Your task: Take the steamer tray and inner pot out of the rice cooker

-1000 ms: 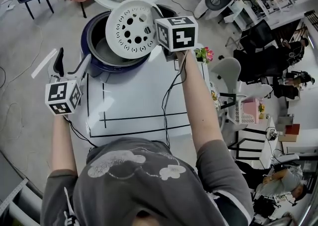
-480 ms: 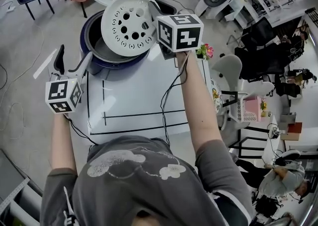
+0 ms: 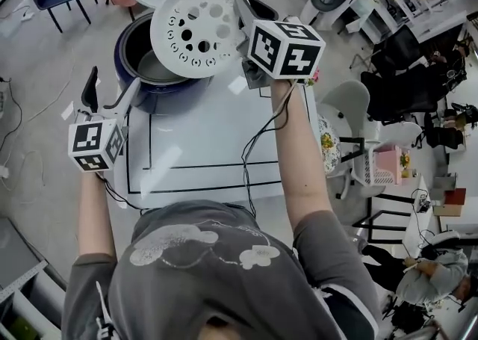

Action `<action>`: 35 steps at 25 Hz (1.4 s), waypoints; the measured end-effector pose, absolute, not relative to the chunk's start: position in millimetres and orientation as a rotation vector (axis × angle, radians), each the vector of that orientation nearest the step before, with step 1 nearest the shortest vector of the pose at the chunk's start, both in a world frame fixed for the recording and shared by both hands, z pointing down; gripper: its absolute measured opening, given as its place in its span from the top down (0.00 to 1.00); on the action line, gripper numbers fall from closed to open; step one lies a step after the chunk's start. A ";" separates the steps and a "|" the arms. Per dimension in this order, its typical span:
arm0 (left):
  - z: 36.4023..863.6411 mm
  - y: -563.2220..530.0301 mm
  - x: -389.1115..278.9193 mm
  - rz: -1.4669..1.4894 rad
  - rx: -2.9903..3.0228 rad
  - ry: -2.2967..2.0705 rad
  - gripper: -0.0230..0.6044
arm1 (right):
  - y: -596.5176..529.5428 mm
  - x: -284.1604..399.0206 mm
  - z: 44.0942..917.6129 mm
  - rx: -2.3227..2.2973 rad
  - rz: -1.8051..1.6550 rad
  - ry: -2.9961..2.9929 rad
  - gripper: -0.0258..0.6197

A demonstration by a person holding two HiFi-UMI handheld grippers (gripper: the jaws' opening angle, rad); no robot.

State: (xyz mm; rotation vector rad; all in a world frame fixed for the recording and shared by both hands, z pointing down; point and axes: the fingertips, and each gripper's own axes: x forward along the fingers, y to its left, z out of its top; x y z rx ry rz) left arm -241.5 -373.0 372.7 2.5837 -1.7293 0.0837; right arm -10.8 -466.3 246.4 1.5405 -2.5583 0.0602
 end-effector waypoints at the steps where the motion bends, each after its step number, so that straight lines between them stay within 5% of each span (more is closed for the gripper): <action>1: 370.3 -369.1 -233.8 0.086 2.592 -1.725 0.28 | -460.0 -0.5 244.1 1.557 0.075 -2.572 0.88; 13: 369.8 -332.1 -132.1 0.159 2.731 -1.554 0.28 | -378.6 133.1 253.1 1.831 0.172 -2.540 0.88; 35: 474.1 -297.6 43.6 0.407 2.787 -1.257 0.28 | -308.6 311.0 492.6 2.019 0.680 -2.323 0.88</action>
